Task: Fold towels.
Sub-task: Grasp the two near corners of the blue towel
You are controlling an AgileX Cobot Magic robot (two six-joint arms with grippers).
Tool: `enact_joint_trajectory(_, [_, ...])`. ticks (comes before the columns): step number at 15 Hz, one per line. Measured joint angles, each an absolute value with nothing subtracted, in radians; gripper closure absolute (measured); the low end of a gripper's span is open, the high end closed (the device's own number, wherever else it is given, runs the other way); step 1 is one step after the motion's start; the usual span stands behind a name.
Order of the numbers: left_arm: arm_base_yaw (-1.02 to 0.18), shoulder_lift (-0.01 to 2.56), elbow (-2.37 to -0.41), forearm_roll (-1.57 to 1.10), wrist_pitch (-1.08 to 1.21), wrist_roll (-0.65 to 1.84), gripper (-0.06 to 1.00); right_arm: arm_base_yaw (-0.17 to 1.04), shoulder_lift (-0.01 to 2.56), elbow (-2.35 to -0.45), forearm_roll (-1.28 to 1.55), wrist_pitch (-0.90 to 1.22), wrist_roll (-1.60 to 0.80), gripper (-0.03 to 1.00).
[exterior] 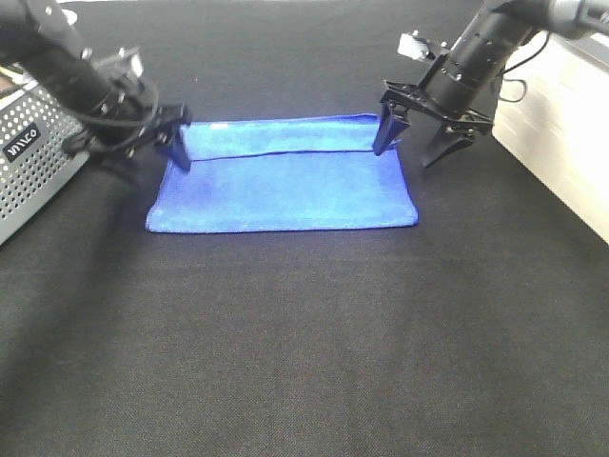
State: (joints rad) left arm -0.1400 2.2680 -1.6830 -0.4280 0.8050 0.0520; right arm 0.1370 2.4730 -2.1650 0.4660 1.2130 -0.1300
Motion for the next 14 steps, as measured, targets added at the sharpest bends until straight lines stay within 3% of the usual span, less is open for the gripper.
enact_joint_trajectory(6, [-0.140, 2.254, -1.609, -0.389, 0.752, -0.043, 0.27, 0.137, 2.367, -1.902, 0.451, 1.121, -0.169, 0.22])
enact_joint_trajectory(14, [-0.140, 2.278, -1.607, -0.391, 0.730, -0.043, 0.27, 0.137, 2.394, -1.868, 0.449, 1.060, -0.193, 0.22])
